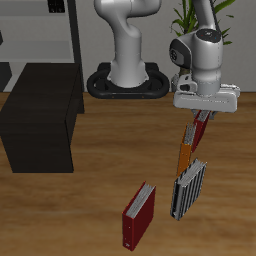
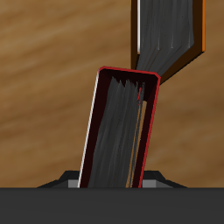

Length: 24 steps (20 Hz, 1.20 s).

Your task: Place the left red book flat on top of the shelf

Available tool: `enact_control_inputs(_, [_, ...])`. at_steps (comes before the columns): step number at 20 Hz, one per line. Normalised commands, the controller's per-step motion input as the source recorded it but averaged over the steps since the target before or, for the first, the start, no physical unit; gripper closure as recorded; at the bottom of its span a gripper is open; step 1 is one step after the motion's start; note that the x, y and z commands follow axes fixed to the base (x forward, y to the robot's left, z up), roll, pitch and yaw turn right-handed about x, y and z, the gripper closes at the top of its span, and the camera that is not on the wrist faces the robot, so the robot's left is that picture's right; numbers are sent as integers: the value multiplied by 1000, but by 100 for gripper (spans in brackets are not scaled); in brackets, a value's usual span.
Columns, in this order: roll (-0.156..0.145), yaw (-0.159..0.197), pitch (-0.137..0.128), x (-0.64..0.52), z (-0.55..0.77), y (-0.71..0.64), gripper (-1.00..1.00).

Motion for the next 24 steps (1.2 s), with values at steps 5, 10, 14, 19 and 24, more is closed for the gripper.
enact_control_inputs(5, [-25,17,12,-55,95,-237,100])
enact_control_inputs(10, [-66,61,-41,-172,313,-469,100])
enact_control_inputs(14, [-28,19,-14,-176,262,-350,100])
enact_control_inputs(19, [-62,33,-36,-86,262,-426,100])
enact_control_inputs(24, [-97,53,-76,113,398,-519,100])
